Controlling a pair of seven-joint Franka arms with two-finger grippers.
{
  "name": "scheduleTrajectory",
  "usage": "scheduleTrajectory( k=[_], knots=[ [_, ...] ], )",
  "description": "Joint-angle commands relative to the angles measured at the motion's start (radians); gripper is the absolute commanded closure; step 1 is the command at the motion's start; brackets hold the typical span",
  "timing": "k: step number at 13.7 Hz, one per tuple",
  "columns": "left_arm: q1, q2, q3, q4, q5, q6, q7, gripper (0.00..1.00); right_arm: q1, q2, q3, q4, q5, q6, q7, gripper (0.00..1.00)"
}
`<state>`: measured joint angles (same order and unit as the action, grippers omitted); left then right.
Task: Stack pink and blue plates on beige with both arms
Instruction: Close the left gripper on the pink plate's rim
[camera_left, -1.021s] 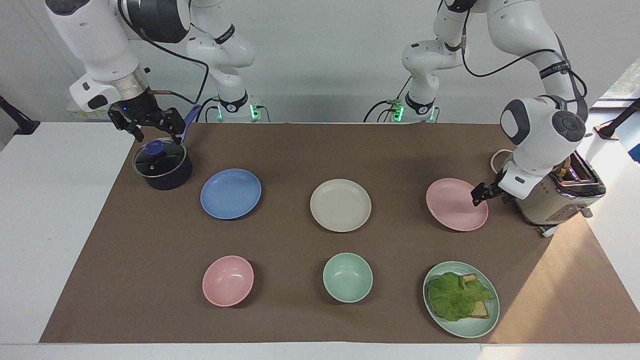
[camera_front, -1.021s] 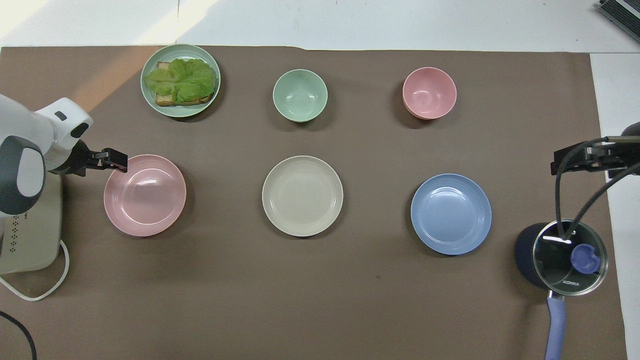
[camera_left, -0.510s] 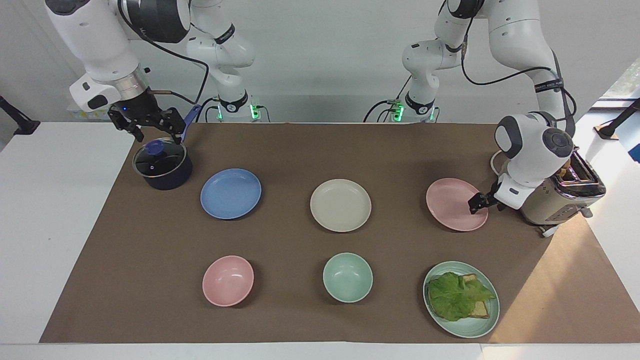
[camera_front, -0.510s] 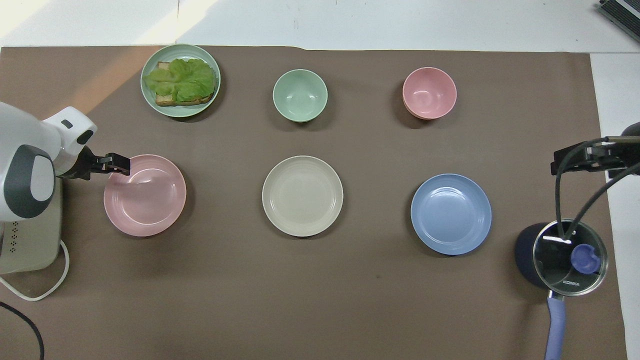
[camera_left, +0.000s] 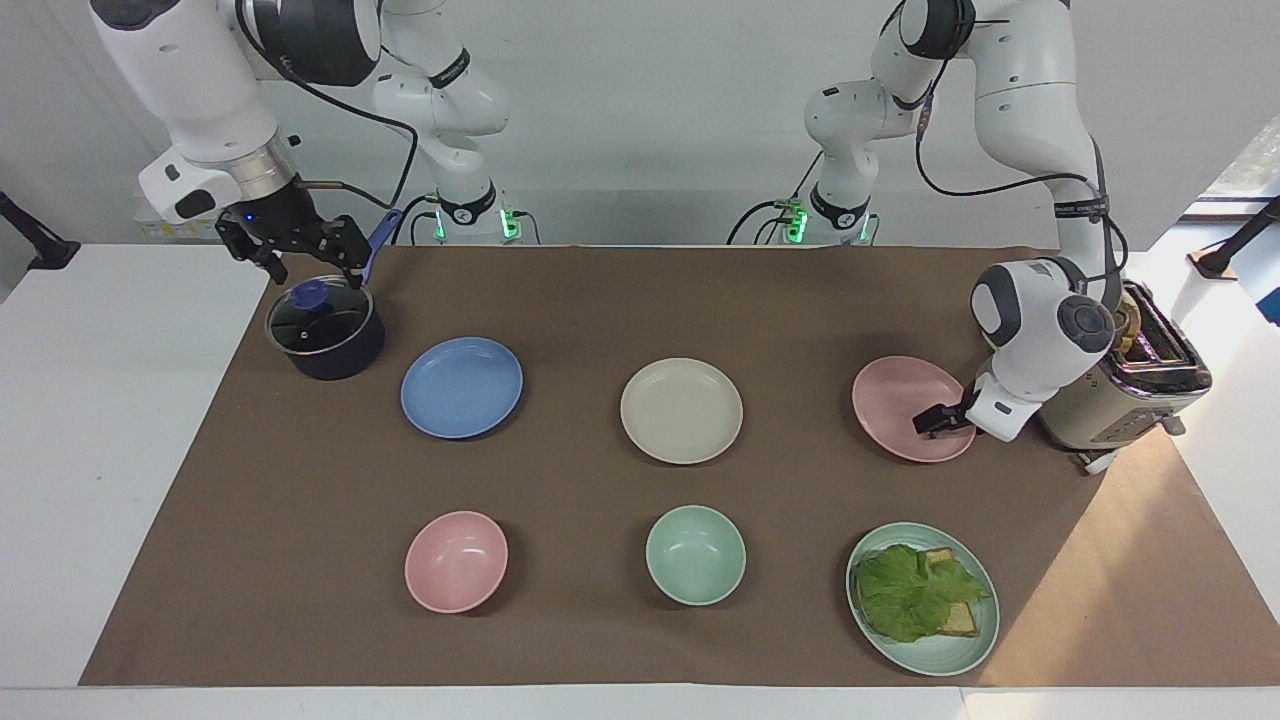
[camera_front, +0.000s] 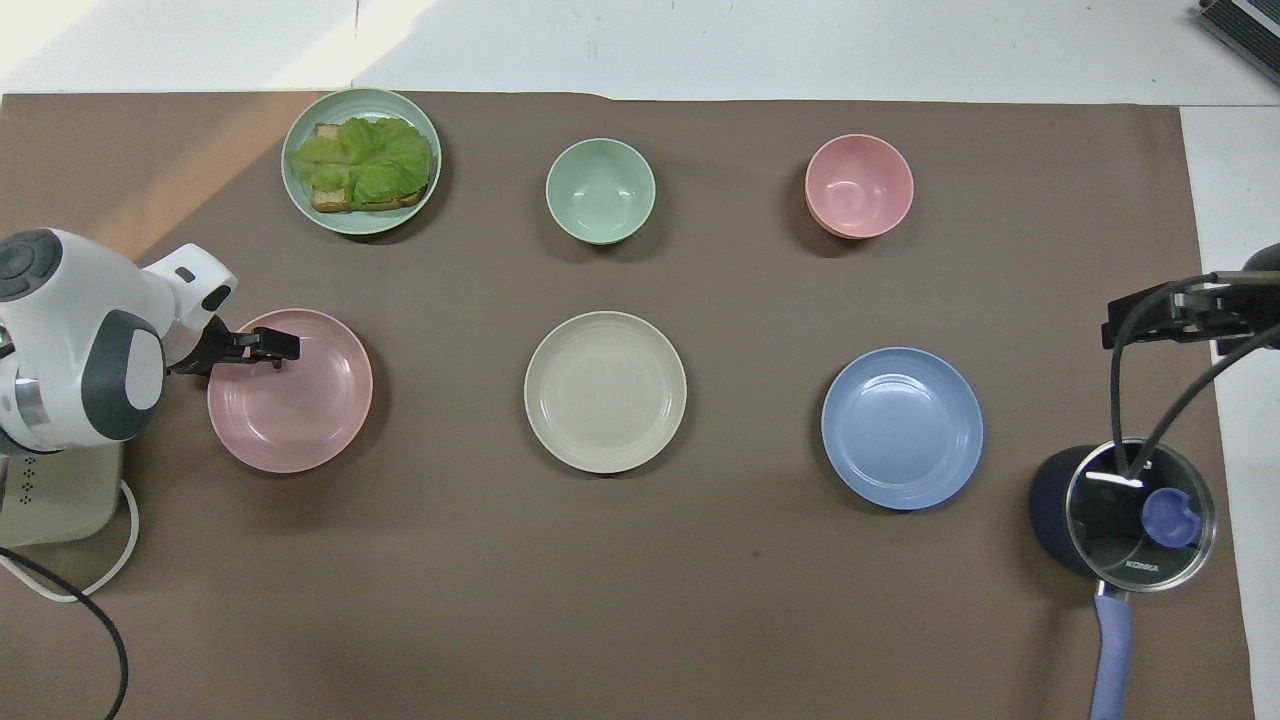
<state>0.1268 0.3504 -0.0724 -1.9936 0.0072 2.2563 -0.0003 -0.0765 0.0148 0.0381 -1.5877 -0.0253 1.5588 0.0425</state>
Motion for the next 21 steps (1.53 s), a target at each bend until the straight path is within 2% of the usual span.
scheduleTrajectory(
  k=[1, 3, 8, 14, 17, 19, 21],
  knots=[
    [0.02, 0.001, -0.003, 0.027, 0.013, -0.061, 0.002, 0.98, -0.008, -0.001, 0.002, -0.008, -0.01, 0.018, 0.005, 0.0],
    [0.008, -0.001, -0.003, 0.064, 0.013, -0.112, -0.006, 1.0, -0.008, -0.001, 0.002, -0.008, -0.01, 0.018, 0.005, 0.0],
    [0.014, -0.005, -0.007, 0.084, 0.011, -0.156, -0.006, 1.0, -0.008, -0.001, 0.002, -0.008, -0.008, 0.018, 0.005, 0.0],
    [0.004, -0.024, -0.012, 0.2, -0.035, -0.358, -0.006, 1.0, -0.008, -0.001, 0.002, -0.008, -0.01, 0.02, 0.005, 0.0],
    [0.004, -0.057, -0.015, 0.21, -0.059, -0.411, -0.006, 1.0, -0.008, -0.001, 0.0, -0.008, -0.01, 0.018, 0.005, 0.0],
    [-0.002, -0.085, -0.023, 0.258, -0.125, -0.504, -0.015, 1.0, -0.009, -0.001, 0.0, -0.008, -0.008, 0.02, 0.005, 0.0],
    [-0.022, -0.131, -0.067, 0.277, -0.177, -0.569, -0.131, 1.0, -0.009, -0.001, 0.0, -0.008, -0.008, 0.02, 0.005, 0.0]
  ],
)
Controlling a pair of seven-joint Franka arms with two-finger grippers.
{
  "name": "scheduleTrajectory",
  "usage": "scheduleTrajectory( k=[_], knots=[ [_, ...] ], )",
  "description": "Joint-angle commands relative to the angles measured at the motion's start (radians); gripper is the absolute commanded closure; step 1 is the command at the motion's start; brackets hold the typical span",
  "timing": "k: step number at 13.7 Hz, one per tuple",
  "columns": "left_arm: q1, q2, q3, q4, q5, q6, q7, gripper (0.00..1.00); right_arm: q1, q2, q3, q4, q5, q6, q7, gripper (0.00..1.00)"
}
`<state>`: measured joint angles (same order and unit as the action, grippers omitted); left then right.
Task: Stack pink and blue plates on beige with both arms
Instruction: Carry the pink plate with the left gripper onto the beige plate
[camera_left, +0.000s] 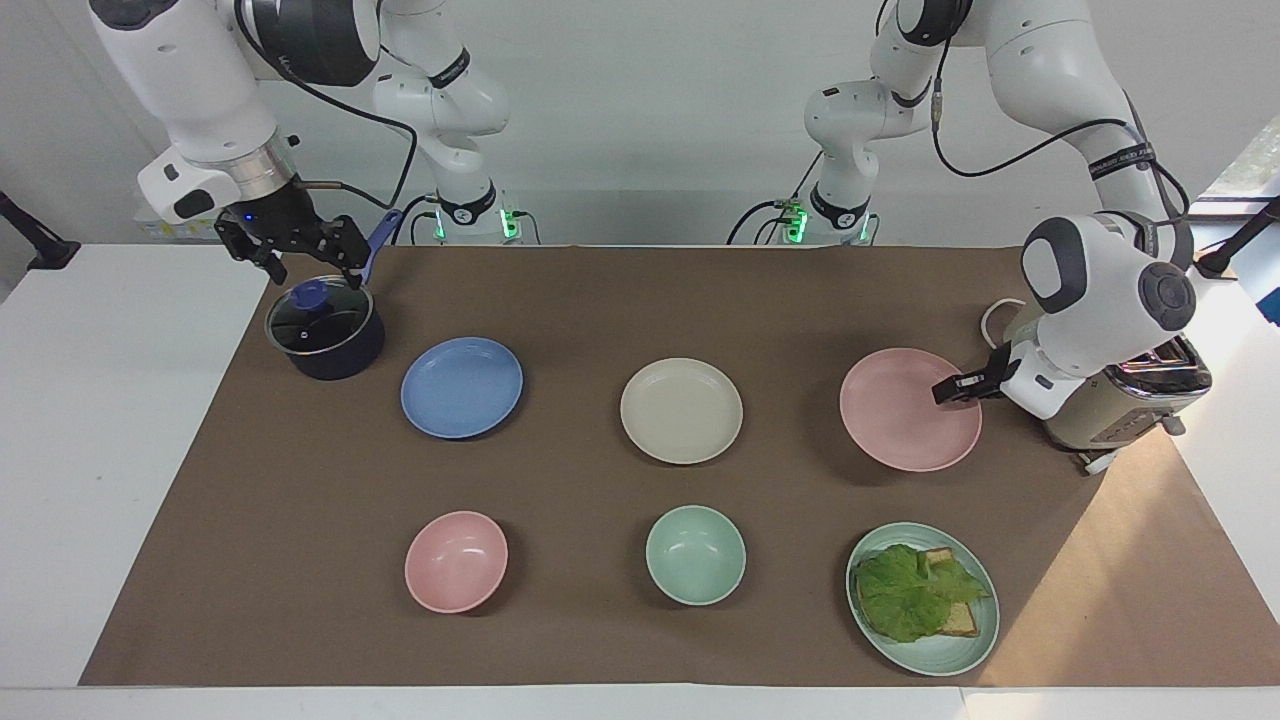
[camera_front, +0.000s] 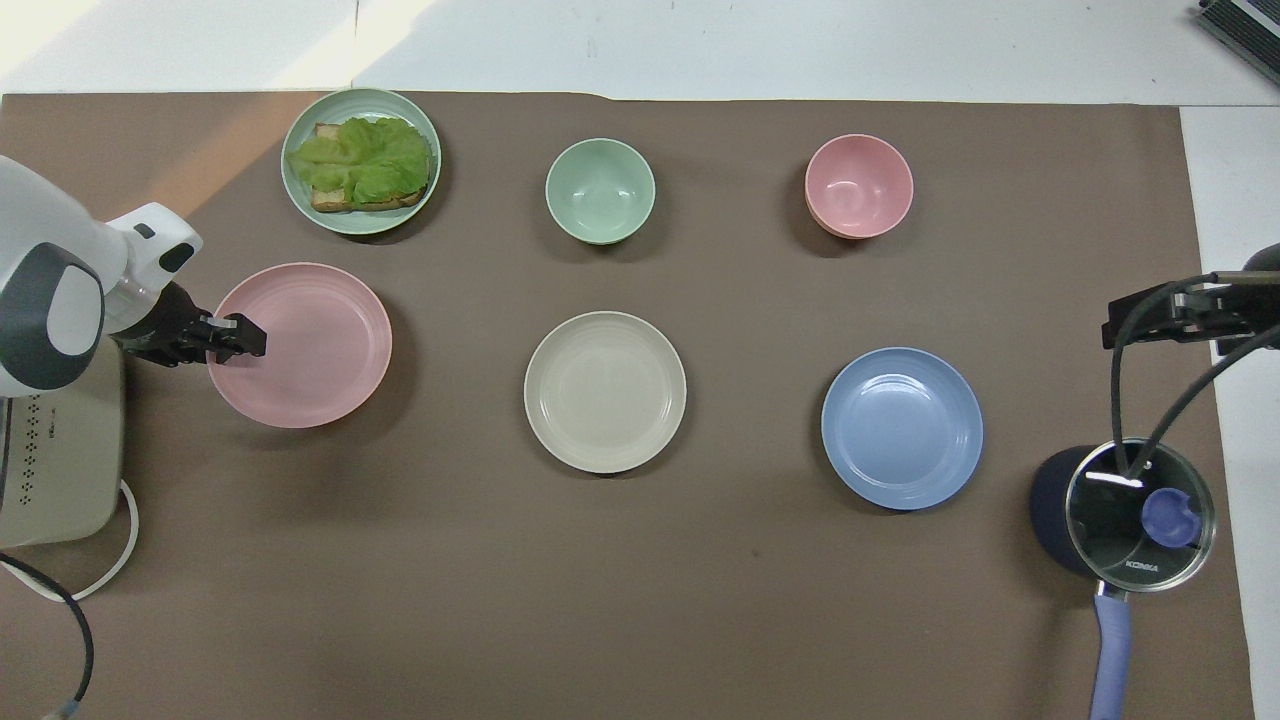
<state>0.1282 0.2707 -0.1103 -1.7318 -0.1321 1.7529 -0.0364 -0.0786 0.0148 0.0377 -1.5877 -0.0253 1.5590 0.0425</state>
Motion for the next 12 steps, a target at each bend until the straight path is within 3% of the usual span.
scheduleTrajectory(
  k=[1, 6, 12],
  knots=[
    [-0.047, -0.068, -0.067, 0.015, -0.052, -0.067, -0.185, 1.0, -0.006, -0.001, 0.001, -0.008, -0.01, 0.02, 0.005, 0.0],
    [-0.261, -0.08, -0.104, -0.024, -0.093, 0.045, -0.511, 1.0, -0.015, -0.001, 0.001, -0.008, -0.01, 0.018, 0.004, 0.0],
    [-0.401, -0.047, -0.104, -0.227, -0.107, 0.405, -0.563, 1.0, -0.015, -0.001, 0.001, -0.009, -0.01, 0.018, 0.004, 0.0]
  ],
)
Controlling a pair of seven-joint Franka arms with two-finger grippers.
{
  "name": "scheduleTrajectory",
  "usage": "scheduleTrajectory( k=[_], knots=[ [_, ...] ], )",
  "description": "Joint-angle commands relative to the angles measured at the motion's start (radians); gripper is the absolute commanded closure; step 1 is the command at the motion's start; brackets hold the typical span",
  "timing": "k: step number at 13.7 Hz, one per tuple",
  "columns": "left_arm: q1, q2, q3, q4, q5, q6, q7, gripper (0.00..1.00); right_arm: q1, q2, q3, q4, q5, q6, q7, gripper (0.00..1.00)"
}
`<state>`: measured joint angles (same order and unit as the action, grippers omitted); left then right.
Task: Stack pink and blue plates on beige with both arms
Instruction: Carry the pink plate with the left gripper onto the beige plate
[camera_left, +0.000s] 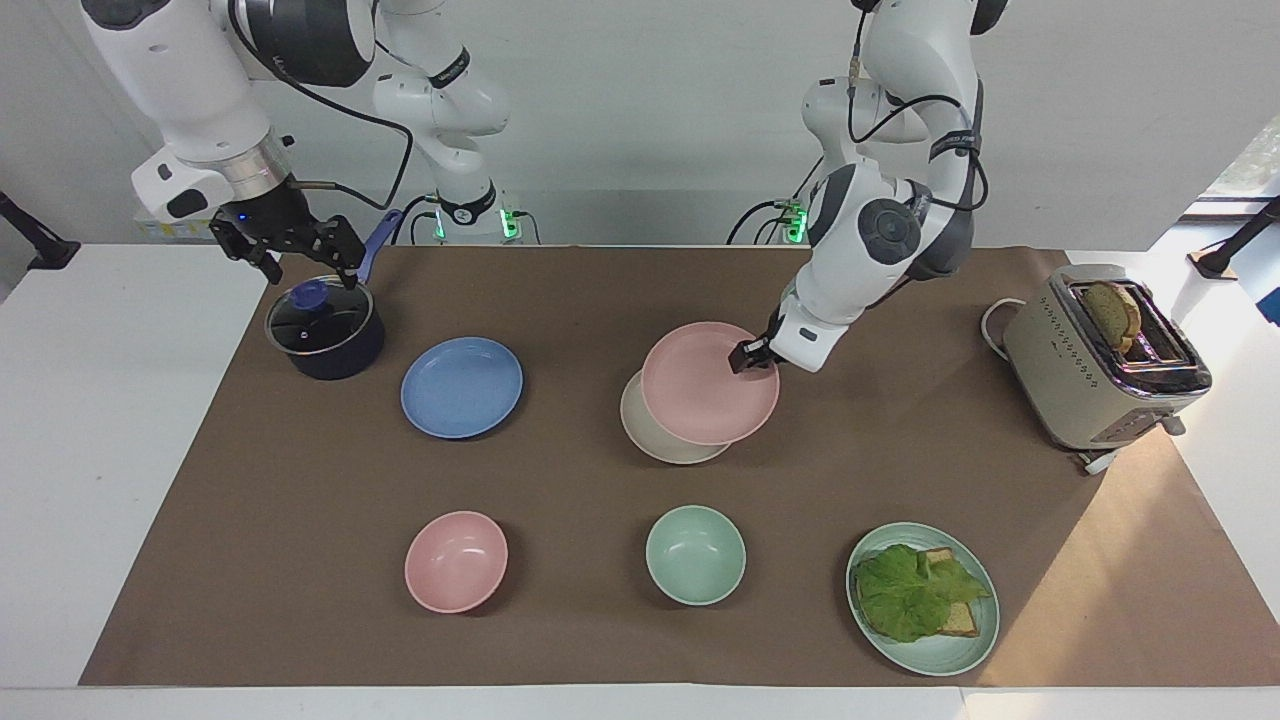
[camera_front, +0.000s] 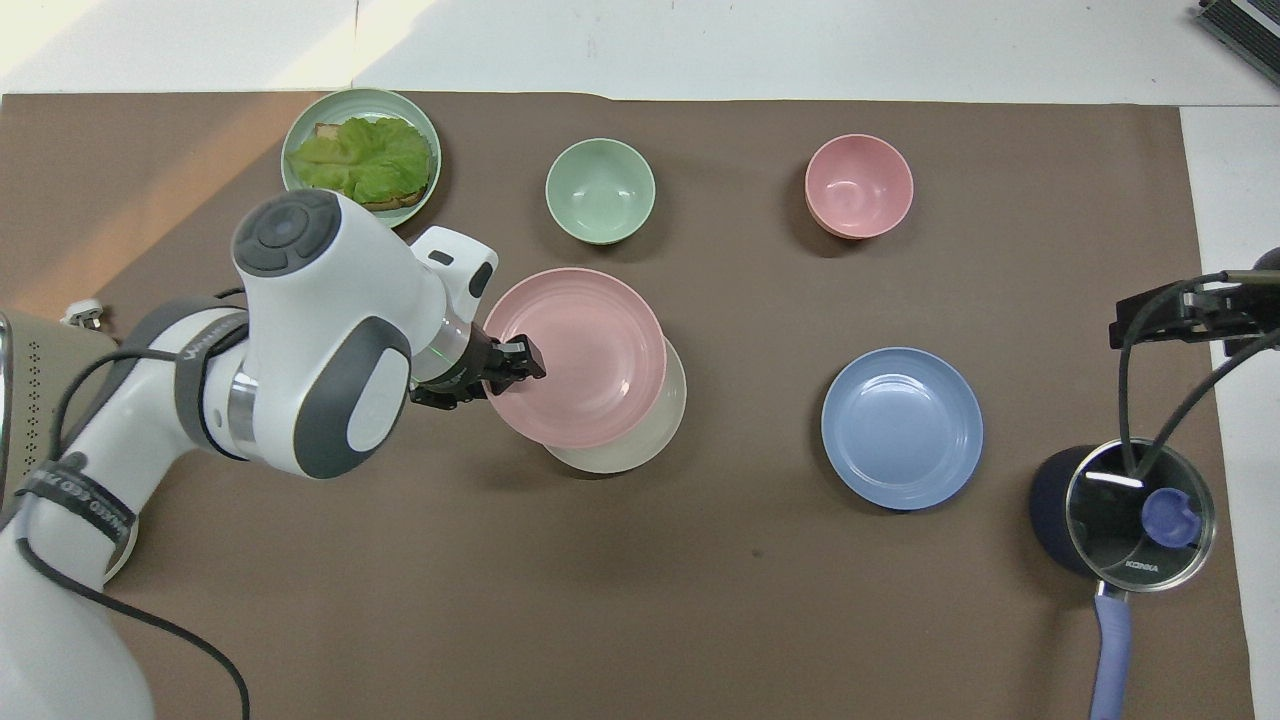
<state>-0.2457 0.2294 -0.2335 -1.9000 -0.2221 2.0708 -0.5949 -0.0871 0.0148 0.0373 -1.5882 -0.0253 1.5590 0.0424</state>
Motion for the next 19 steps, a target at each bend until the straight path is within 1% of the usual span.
scheduleTrajectory(
  k=[1, 3, 4, 6, 12, 14, 16, 17, 18, 19],
  knots=[
    [-0.03, -0.004, 0.019, -0.068, -0.017, 0.103, -0.005, 1.0, -0.006, -0.003, 0.001, -0.012, -0.01, 0.018, 0.004, 0.0],
    [-0.03, -0.002, 0.019, -0.068, -0.017, 0.103, -0.002, 1.0, -0.01, -0.006, 0.001, -0.013, -0.01, 0.019, 0.004, 0.0],
    [-0.029, -0.002, 0.019, -0.068, -0.017, 0.103, 0.012, 0.97, -0.01, -0.006, 0.001, -0.013, -0.01, 0.019, 0.004, 0.0],
    [-0.026, 0.002, 0.02, -0.065, -0.017, 0.104, 0.015, 0.0, -0.01, -0.006, 0.001, -0.013, -0.01, 0.019, 0.004, 0.0],
    [-0.015, 0.004, 0.022, -0.056, -0.016, 0.088, 0.017, 0.0, -0.01, -0.003, 0.003, -0.007, -0.007, 0.024, 0.002, 0.0],
    [0.002, -0.014, 0.031, -0.047, -0.016, 0.063, 0.011, 0.0, -0.008, -0.003, 0.003, -0.01, -0.004, 0.045, 0.002, 0.0],
    [0.063, -0.021, 0.031, 0.042, -0.002, -0.057, 0.012, 0.0, -0.01, -0.006, 0.003, -0.024, -0.004, 0.072, -0.003, 0.0],
    [0.107, -0.028, 0.031, 0.091, 0.003, -0.123, 0.017, 0.0, -0.01, -0.018, 0.003, -0.048, -0.004, 0.093, -0.016, 0.0],
    [0.152, -0.041, 0.029, 0.131, 0.022, -0.171, 0.032, 0.0, -0.01, -0.039, 0.003, -0.09, -0.002, 0.14, -0.022, 0.0],
    [0.182, -0.06, 0.029, 0.165, 0.044, -0.216, 0.068, 0.0, -0.016, -0.064, 0.003, -0.152, -0.001, 0.185, -0.026, 0.0]
  ],
)
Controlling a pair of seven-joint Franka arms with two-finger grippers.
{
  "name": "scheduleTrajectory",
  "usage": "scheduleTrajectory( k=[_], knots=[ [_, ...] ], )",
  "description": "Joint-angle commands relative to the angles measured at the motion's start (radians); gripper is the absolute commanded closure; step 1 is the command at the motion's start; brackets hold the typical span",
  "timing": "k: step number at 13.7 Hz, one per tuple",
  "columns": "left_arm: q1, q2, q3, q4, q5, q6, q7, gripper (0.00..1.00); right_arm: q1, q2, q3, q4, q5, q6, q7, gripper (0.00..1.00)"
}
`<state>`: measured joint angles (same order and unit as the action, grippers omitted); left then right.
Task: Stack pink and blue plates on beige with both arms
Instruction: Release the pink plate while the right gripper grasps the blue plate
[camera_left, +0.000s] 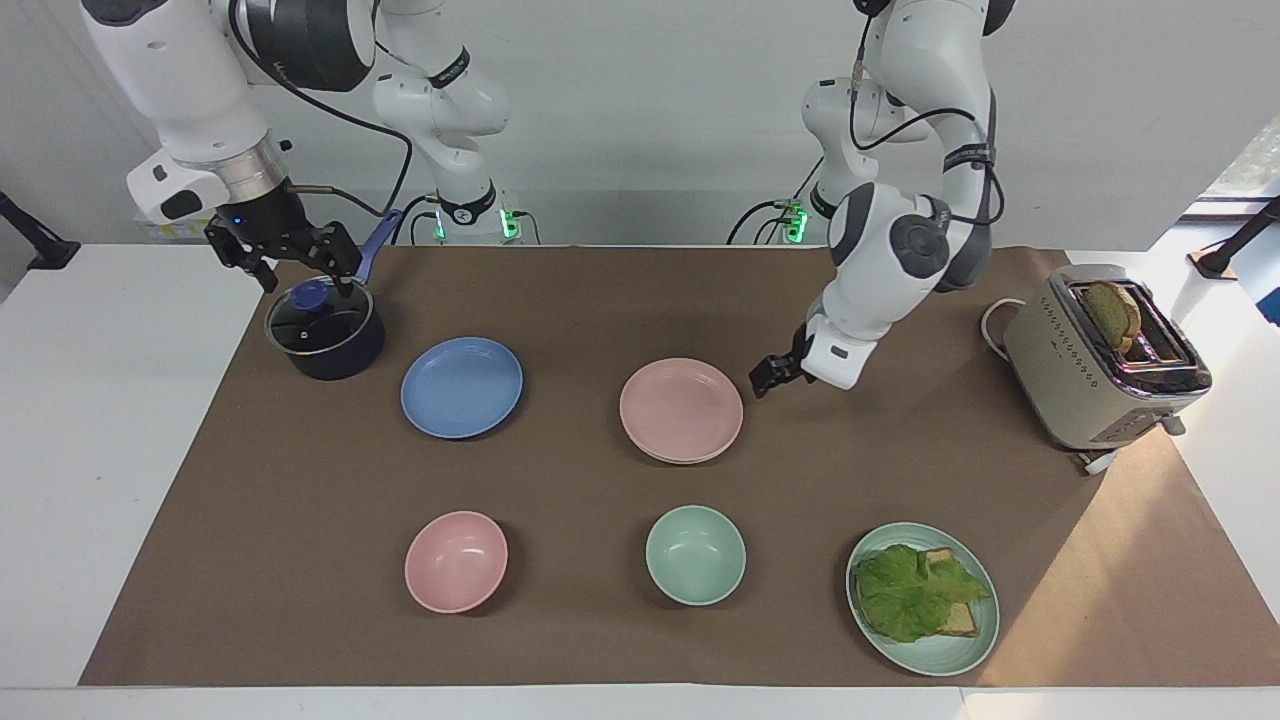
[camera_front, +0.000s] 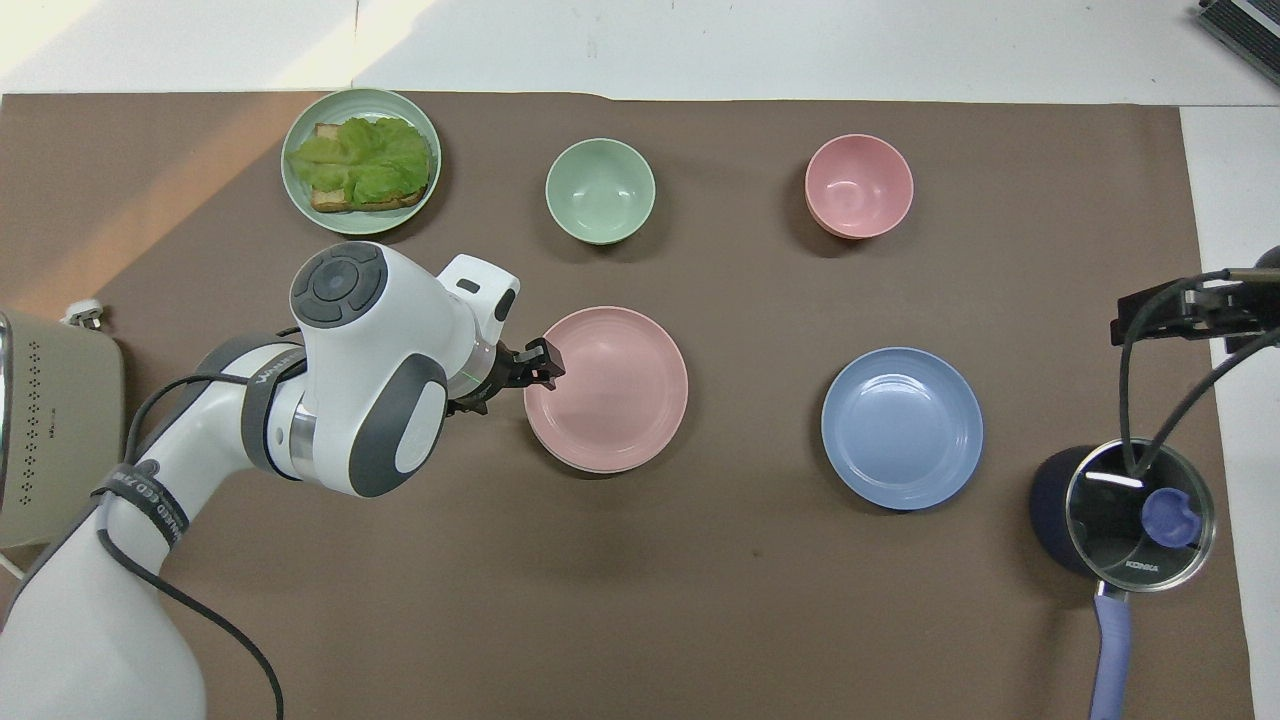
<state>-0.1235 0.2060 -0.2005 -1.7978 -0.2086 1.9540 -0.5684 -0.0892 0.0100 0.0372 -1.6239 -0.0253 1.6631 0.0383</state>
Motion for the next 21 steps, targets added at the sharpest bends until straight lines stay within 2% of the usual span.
scheduleTrajectory(
  k=[1, 7, 10, 12, 13, 16, 21],
  knots=[
    [0.085, -0.052, -0.002, 0.081, 0.053, -0.127, 0.082, 0.0, -0.033, -0.07, 0.003, -0.166, 0.024, 0.113, -0.035, 0.0],
    [0.218, -0.097, -0.002, 0.158, 0.214, -0.21, 0.395, 0.0, -0.052, -0.07, 0.003, -0.483, 0.163, 0.403, -0.106, 0.0],
    [0.255, -0.137, 0.0, 0.169, 0.232, -0.23, 0.534, 0.0, -0.07, -0.096, 0.001, -0.629, 0.223, 0.527, -0.193, 0.0],
    [0.257, -0.161, 0.0, 0.169, 0.258, -0.257, 0.55, 0.0, -0.078, -0.079, 0.001, -0.662, 0.258, 0.555, -0.219, 0.0],
    [0.257, -0.181, 0.001, 0.17, 0.259, -0.266, 0.562, 0.0, -0.078, -0.065, 0.001, -0.695, 0.293, 0.608, -0.247, 0.0],
    [0.259, -0.214, 0.013, 0.175, 0.258, -0.293, 0.598, 0.0, -0.07, -0.047, 0.001, -0.743, 0.297, 0.679, -0.261, 0.0],
    [0.257, -0.22, 0.016, 0.175, 0.25, -0.29, 0.591, 0.0, -0.073, 0.001, 0.001, -0.749, 0.298, 0.698, -0.259, 0.14]
  ],
)
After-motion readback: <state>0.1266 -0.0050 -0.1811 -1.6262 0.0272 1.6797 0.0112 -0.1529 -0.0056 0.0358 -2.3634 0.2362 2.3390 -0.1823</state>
